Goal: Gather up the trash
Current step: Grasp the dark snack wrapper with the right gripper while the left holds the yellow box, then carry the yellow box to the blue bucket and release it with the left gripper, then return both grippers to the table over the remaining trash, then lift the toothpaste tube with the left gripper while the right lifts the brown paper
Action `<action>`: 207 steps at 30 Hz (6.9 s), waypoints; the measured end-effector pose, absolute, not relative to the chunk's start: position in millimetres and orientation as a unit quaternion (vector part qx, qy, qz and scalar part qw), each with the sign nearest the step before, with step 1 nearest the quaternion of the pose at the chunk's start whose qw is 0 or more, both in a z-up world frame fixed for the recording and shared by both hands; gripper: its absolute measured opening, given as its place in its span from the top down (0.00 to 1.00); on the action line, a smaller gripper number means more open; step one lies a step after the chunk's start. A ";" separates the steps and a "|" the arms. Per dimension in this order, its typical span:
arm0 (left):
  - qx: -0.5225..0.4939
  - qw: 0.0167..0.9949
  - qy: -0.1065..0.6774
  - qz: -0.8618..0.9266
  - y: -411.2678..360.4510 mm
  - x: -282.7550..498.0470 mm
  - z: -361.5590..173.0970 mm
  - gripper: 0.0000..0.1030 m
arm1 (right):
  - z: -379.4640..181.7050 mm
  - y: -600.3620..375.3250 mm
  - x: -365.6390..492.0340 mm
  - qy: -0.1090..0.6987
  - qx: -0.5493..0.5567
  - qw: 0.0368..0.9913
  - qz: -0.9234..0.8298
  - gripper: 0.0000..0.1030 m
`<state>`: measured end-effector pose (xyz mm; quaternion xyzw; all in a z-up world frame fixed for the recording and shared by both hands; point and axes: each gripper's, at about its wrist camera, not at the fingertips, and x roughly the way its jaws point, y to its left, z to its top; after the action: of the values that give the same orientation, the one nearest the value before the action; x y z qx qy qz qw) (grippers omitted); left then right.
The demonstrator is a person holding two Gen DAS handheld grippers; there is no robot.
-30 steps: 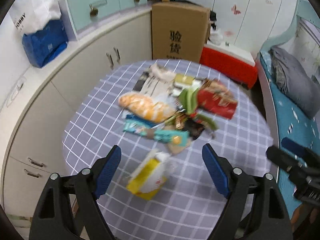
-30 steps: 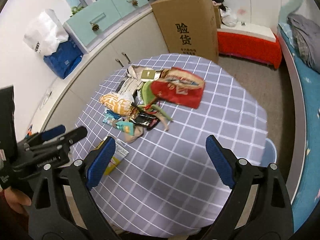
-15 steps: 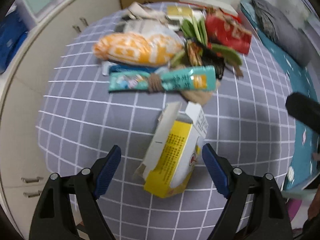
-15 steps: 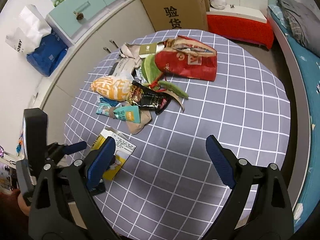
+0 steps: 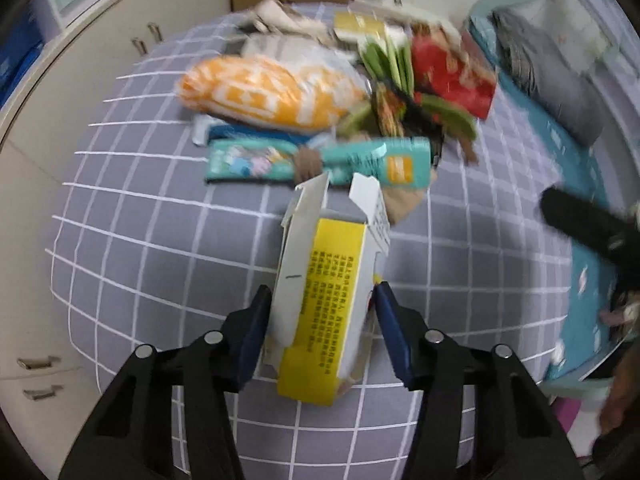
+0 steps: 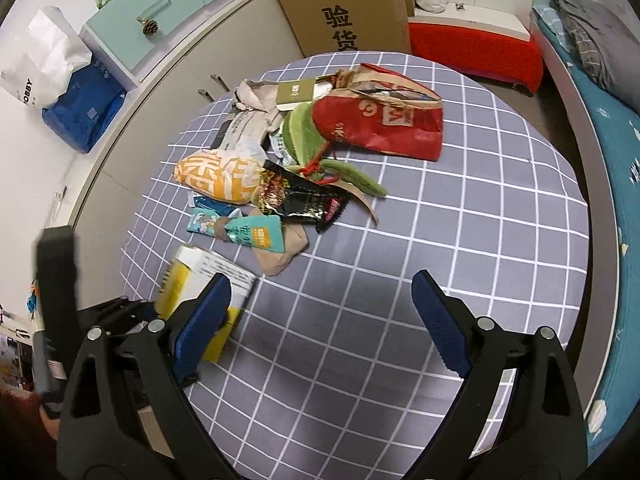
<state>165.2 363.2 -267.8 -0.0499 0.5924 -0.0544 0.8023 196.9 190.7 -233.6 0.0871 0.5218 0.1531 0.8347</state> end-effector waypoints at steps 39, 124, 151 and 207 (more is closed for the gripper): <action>-0.072 0.841 0.535 -0.016 386.6 241.2 -213.9 0.50 | -272.5 233.7 287.6 0.571 0.084 0.799 0.170 0.66; 0.084 0.861 0.472 -0.172 -91.1 282.2 -142.8 0.49 | -167.3 -218.1 215.2 0.416 0.145 0.897 0.031 0.27; 0.029 0.872 0.473 -0.121 -32.3 244.0 -143.9 0.22 | -164.2 -180.4 197.6 0.426 0.138 0.892 0.066 0.25; -0.201 0.775 0.594 0.075 394.7 245.8 -269.9 0.23 | -236.7 191.9 241.1 0.516 0.065 0.837 0.168 0.22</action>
<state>245.8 394.7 -269.9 -0.2015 0.5939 0.0746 0.7753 241.1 191.9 -236.7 0.0652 0.5162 0.1681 0.8373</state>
